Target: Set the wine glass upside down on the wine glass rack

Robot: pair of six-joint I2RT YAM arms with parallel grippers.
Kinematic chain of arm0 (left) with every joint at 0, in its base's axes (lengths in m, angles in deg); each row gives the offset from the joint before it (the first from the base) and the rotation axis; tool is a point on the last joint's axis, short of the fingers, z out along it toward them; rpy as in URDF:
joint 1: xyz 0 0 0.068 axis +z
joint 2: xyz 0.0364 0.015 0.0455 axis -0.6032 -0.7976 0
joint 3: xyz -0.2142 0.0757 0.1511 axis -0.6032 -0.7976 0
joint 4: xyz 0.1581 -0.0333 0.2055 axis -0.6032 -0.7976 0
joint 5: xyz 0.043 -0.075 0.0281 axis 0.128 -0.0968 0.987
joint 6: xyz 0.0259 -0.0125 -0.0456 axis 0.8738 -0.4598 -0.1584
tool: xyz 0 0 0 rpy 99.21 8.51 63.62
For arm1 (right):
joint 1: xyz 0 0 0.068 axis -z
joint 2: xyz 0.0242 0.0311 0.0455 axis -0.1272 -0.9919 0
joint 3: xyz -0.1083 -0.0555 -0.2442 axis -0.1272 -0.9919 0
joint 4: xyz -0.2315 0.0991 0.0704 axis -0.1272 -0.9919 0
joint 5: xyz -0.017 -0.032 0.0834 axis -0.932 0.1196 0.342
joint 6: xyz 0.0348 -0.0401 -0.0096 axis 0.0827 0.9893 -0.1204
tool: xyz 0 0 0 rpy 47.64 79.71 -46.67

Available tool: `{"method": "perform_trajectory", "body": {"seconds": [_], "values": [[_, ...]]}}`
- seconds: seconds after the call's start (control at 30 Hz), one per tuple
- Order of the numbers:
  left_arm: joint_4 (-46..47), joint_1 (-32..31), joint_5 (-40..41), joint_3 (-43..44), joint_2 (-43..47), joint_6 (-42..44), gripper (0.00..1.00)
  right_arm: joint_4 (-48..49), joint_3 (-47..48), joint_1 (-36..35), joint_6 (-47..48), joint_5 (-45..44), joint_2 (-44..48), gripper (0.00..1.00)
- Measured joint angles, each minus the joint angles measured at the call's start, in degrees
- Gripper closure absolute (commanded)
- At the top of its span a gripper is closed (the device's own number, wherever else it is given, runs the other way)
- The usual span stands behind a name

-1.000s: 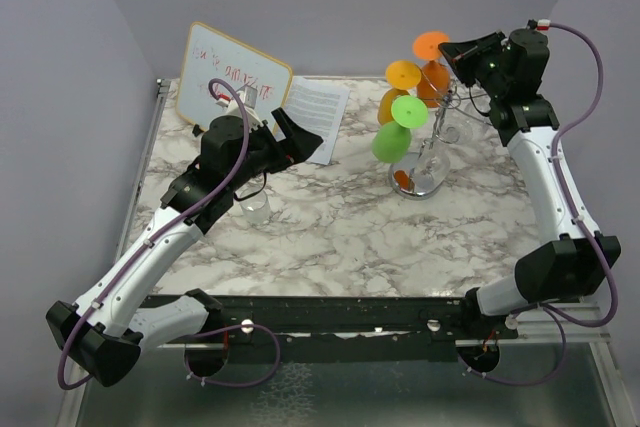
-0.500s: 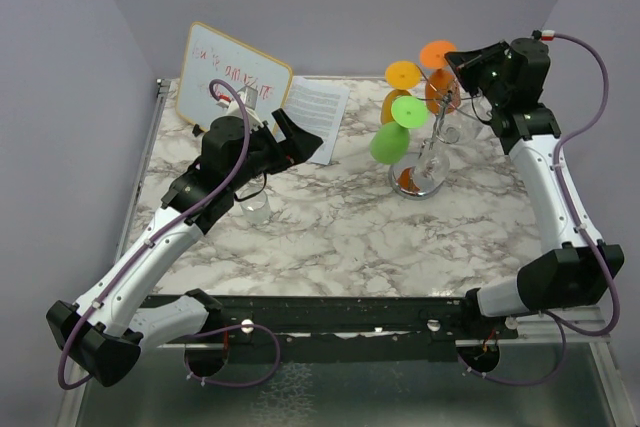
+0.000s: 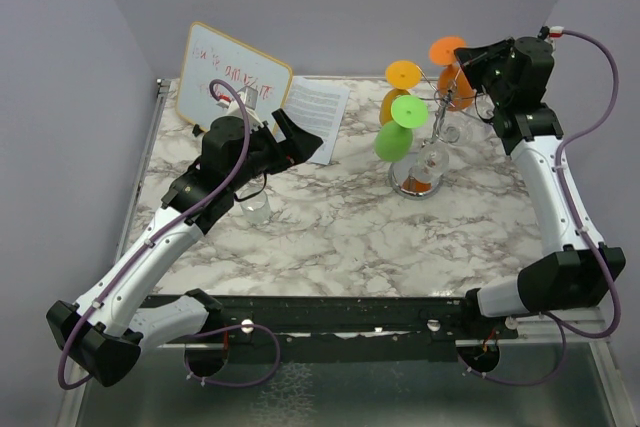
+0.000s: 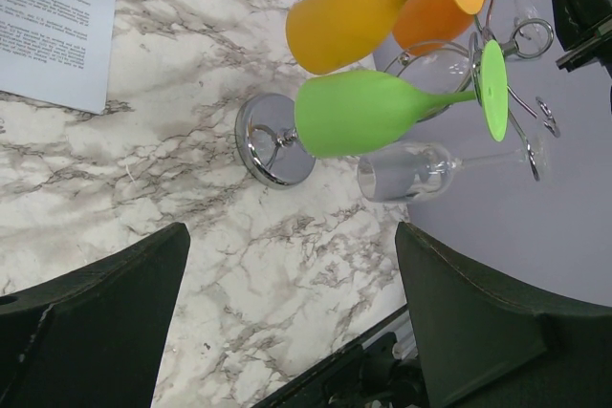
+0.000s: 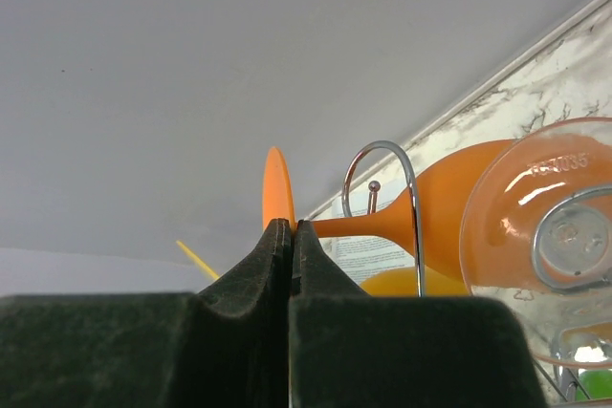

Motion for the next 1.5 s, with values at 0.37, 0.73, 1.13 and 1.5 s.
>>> {"method": "perform_trajectory", "body": {"seconds": [0.37,0.73,1.13,1.5], "values": [[-0.20,0.00,0.00,-0.63,0.00,0.00,0.11,2.40,0.00,0.26,0.52,-1.99,-0.87,0.95],[-0.22,0.00,0.00,-0.63,0.00,0.00,0.11,4.90,0.00,0.52,1.31,-2.93,-3.08,0.87],[-0.26,0.00,0.00,-0.68,0.11,0.00,0.11,5.27,2.01,1.09,3.87,2.78,-6.14,0.73],[-0.42,0.00,0.00,-1.38,0.31,0.02,0.11,3.52,4.07,1.09,7.15,5.01,-6.49,0.51]]}}
